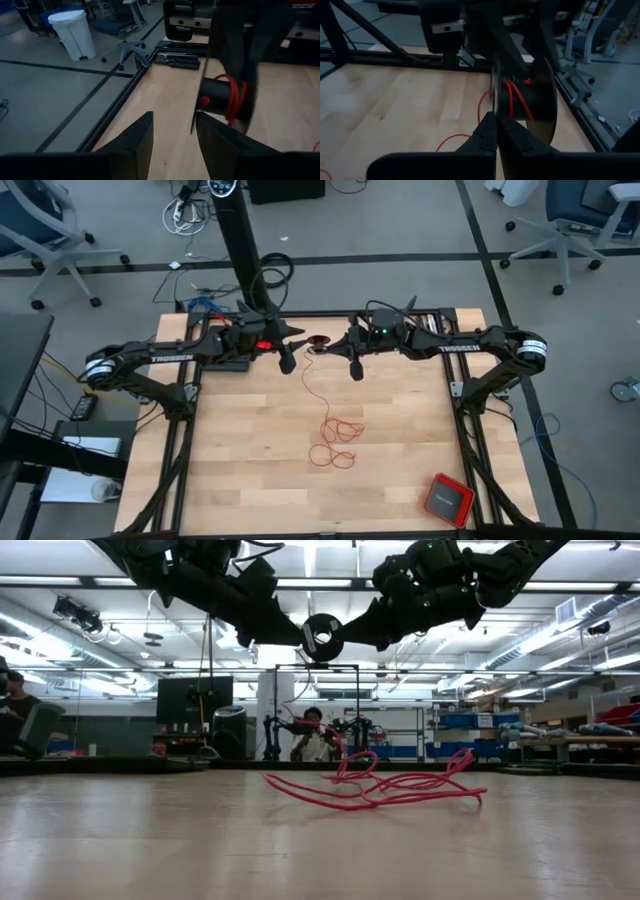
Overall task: Coil cords
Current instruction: Coil the red wire onto the spool
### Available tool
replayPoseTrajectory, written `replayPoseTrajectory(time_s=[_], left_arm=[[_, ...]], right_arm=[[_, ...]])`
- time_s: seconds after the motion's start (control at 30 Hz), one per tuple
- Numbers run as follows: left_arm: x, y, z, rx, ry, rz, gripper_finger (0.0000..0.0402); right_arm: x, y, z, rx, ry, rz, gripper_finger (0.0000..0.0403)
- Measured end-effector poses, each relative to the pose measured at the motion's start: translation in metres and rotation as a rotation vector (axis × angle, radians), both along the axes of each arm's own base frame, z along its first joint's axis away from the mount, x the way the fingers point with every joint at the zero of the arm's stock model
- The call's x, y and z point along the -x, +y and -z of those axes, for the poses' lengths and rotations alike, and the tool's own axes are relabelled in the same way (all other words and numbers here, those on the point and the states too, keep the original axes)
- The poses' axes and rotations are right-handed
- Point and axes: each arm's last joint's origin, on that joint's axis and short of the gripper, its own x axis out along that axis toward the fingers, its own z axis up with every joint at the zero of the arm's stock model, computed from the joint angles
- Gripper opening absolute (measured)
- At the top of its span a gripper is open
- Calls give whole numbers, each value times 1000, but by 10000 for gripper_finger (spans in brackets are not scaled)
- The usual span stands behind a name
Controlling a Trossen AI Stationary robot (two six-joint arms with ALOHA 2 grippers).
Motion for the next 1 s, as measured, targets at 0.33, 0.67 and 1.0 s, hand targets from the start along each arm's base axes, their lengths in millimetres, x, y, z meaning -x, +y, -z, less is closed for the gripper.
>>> replayPoseTrajectory(time_s=[0.33,0.67,1.0], left_arm=[[-9,-1,8,-62,21,150,151],[-19,1,7,-42,-89,233,75],[-23,4,6,-7,-88,254,2]], right_arm=[[-1,3,0,14,-2,-32,0],[-3,10,3,-22,19,-62,0],[-4,14,3,-61,23,-34,39]])
